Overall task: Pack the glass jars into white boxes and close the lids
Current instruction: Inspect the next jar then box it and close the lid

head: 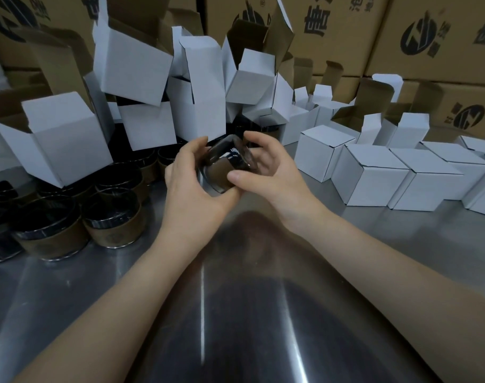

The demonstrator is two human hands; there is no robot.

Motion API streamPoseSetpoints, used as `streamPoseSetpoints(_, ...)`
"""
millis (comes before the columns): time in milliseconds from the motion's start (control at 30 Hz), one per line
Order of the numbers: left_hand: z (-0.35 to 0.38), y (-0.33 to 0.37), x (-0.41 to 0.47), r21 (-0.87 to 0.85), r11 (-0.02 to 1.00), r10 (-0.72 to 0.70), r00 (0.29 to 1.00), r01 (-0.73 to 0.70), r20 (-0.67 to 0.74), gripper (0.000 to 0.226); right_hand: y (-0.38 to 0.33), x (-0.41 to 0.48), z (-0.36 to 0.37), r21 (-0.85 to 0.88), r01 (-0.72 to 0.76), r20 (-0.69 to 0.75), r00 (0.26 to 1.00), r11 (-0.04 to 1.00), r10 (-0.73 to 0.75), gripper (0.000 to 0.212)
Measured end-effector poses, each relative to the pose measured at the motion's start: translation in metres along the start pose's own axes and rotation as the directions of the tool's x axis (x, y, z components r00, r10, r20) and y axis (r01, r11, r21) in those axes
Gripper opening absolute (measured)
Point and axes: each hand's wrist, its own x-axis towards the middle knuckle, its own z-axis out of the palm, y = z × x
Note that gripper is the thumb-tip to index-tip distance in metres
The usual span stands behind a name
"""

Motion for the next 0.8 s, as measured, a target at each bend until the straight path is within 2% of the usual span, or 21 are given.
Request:
streamPoseSetpoints(133,0.000,0.000,0.000,0.147,0.988,0.051,0.999,-0.049,-0.009,0.075,0.001,-0.003,0.002,-0.174,0.136,0.003,0.991,0.975,-0.137,0.077)
streamPoseSetpoints(300,-0.002,-0.003,0.002,0.147,0.987,0.065,0.997,-0.059,-0.034,0.069,-0.003,-0.006,0.005,-0.309,0.247,0.009,0.966,0.919,-0.257,0.082)
streamPoseSetpoints(567,-0.003,-0.006,0.004,0.081,0.995,0.055,0.997,-0.051,-0.051,0.066,-0.006,-0.008,0.006,-0.418,0.336,0.023,0.933,0.844,-0.360,0.084)
streamPoseSetpoints(800,-0.003,-0.007,0.004,0.058,0.996,0.072,0.996,-0.068,-0.060,0.064,-0.009,-0.009,0.005,-0.425,0.404,0.064,0.906,0.810,-0.419,0.083)
